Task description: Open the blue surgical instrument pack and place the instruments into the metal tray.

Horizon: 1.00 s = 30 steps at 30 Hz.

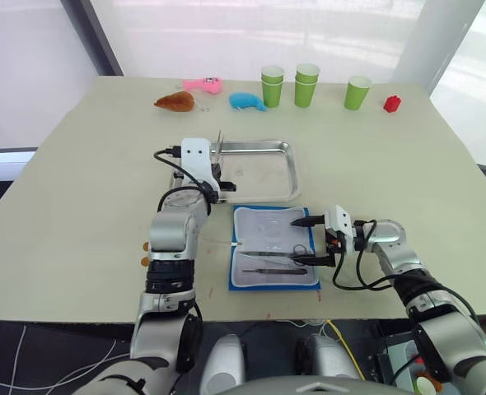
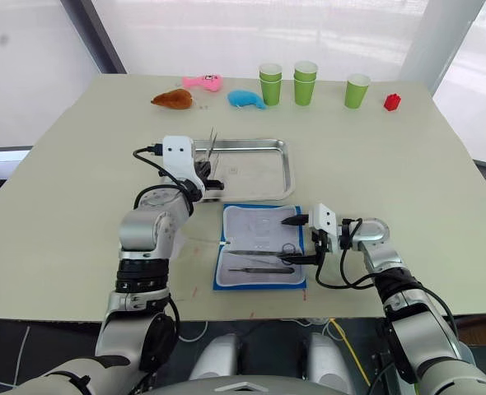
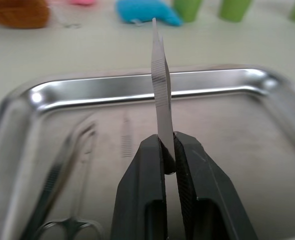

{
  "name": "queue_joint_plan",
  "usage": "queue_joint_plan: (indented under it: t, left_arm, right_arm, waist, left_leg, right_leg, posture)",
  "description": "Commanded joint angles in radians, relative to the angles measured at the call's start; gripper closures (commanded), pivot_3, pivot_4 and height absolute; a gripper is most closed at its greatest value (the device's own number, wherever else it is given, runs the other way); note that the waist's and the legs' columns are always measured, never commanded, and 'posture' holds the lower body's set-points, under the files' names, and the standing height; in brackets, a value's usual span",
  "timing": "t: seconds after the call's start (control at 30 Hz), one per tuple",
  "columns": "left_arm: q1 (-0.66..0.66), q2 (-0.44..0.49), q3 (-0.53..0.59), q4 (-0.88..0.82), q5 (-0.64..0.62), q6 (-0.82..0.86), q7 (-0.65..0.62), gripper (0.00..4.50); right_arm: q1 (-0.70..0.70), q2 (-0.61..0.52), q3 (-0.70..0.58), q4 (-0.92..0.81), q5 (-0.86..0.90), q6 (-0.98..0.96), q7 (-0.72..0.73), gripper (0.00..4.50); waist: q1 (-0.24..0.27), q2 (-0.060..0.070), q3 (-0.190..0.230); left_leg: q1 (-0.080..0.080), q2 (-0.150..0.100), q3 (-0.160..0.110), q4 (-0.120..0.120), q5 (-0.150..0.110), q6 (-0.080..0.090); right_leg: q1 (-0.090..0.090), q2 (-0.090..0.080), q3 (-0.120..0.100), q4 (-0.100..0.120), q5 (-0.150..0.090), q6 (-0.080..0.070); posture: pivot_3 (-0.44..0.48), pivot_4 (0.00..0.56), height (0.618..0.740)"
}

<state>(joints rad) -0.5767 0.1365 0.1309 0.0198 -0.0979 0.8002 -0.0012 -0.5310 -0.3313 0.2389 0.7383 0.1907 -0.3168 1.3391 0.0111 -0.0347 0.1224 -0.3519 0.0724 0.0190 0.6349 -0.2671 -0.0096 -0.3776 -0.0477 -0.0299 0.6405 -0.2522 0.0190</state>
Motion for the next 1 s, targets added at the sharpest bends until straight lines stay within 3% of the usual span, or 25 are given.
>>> queue_joint_plan:
  t: [0.03, 0.37, 0.67, 0.83, 1.0]
  left_arm:
    - [-0.003, -0.021, -0.015, 0.003, 0.012, 0.003, 0.024, 4.47]
    - [-0.033, -0.061, -0.014, 0.124, 0.009, -0.031, 0.062, 4.47]
    - [-0.027, -0.069, -0.007, 0.124, -0.007, -0.001, 0.072, 4.47]
    - [-0.033, -0.064, -0.013, 0.119, 0.002, -0.001, 0.077, 2.49]
    - [-0.036, -0.061, -0.023, 0.102, 0.011, -0.004, 0.083, 2.49]
  right_arm:
    - [0.078, -0.024, 0.071, 0.137, -0.114, 0.045, 0.007, 0.00]
    - [0.086, -0.028, 0.070, 0.125, -0.113, 0.046, 0.002, 0.00]
    - [0.093, -0.030, 0.069, 0.115, -0.111, 0.043, 0.001, 0.00]
    - [0.094, -0.029, 0.070, 0.114, -0.111, 0.045, 0.002, 0.00]
    - [0.095, -0.029, 0.070, 0.113, -0.111, 0.046, 0.000, 0.00]
  waist:
    - [0.000, 0.000, 0.000]
    - [0.000, 0.000, 0.000]
    - [0.000, 0.000, 0.000]
    - [0.000, 0.000, 0.000]
    - [0.000, 0.000, 0.000]
  left_leg:
    - [0.000, 0.000, 0.000, 0.000, 0.000, 0.000]
    - [0.000, 0.000, 0.000, 0.000, 0.000, 0.000]
    - [0.000, 0.000, 0.000, 0.000, 0.000, 0.000]
    - [0.000, -0.001, 0.000, 0.000, 0.000, 0.000]
    - [0.000, 0.000, 0.000, 0.000, 0.000, 0.000]
  right_leg:
    - [0.000, 0.000, 0.000, 0.000, 0.000, 0.000]
    - [0.000, 0.000, 0.000, 0.000, 0.000, 0.000]
    - [0.000, 0.000, 0.000, 0.000, 0.000, 0.000]
    - [0.000, 0.000, 0.000, 0.000, 0.000, 0.000]
    - [0.000, 0.000, 0.000, 0.000, 0.000, 0.000]
  posture:
    - [0.000, 0.150, 0.740]
    - [0.000, 0.150, 0.740]
    - [0.000, 0.150, 0.740]
    - [0.000, 0.150, 0.740]
    - [0.000, 0.150, 0.740]
